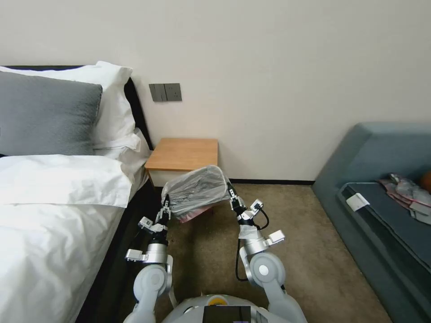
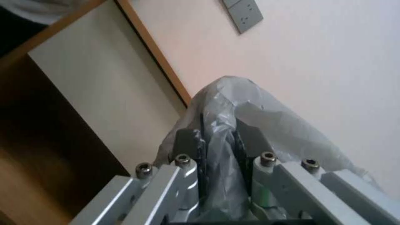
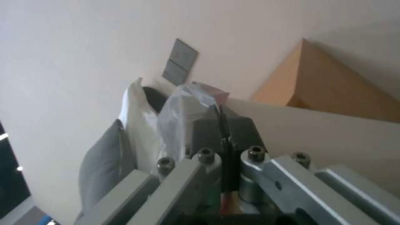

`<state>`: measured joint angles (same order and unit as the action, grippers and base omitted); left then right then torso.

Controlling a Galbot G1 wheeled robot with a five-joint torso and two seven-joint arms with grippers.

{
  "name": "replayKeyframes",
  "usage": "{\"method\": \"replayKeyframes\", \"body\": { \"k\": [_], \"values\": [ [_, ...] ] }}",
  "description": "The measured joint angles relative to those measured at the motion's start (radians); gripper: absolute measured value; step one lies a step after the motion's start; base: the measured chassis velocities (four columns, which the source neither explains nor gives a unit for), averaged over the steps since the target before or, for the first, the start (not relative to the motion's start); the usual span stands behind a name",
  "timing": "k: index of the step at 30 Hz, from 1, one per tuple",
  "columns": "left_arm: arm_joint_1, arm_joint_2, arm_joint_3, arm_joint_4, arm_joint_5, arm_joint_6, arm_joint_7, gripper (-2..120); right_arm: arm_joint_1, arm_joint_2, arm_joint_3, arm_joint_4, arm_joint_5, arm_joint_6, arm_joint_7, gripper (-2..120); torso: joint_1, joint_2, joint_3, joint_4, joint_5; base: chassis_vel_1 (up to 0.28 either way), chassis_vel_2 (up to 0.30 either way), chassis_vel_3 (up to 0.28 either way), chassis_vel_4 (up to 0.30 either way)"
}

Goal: Pick up the garbage bag from the table and place it over the trash can.

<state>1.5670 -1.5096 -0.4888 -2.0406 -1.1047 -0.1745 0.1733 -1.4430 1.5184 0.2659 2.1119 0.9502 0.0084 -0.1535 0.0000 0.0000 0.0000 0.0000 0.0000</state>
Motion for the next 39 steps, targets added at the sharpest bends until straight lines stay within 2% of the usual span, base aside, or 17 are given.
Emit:
{"method": "replayKeyframes", "body": {
  "k": [10,19,22,34,37,39],
  "values": [
    [0.023,0.002,0.019,-0.035,-0.051,0.023,0.000,11,0.013,-0.008,0.012,-0.038,-0.062,0.022,0.003,0,0.000,0.000,0.000,0.0001,0.0001,0.000,0.000,0.000,0.000],
    [0.031,0.005,0.022,-0.066,-0.070,0.039,0.000,11,0.023,-0.028,0.029,-0.099,-0.181,0.046,0.008,0,0.000,0.000,0.000,0.0000,0.0000,0.000,0.000,0.000,0.000],
    [0.031,0.005,0.022,-0.075,-0.078,0.045,-0.002,11,0.028,-0.032,0.034,-0.124,-0.265,0.054,0.024,0,0.000,0.000,0.000,0.0000,0.0001,0.000,0.000,0.000,0.000],
    [0.022,0.008,0.023,-0.071,-0.059,0.046,-0.012,11,0.019,-0.049,0.044,-0.151,-0.432,0.065,0.051,0,0.000,0.000,0.000,0.0001,0.0001,0.000,0.000,0.000,0.000],
    [0.019,0.009,0.012,-0.059,0.004,0.038,-0.018,11,0.002,-0.060,0.055,-0.147,-0.506,0.085,0.072,7,0.000,0.000,0.000,0.0001,0.0000,0.000,0.000,0.000,0.000],
    [0.017,0.015,0.008,-0.052,0.053,0.041,-0.037,11,-0.021,-0.076,0.065,-0.124,-0.594,0.098,0.078,17,0.000,0.000,0.000,0.0001,-0.0001,0.000,0.000,0.000,0.000]
  ]
}}
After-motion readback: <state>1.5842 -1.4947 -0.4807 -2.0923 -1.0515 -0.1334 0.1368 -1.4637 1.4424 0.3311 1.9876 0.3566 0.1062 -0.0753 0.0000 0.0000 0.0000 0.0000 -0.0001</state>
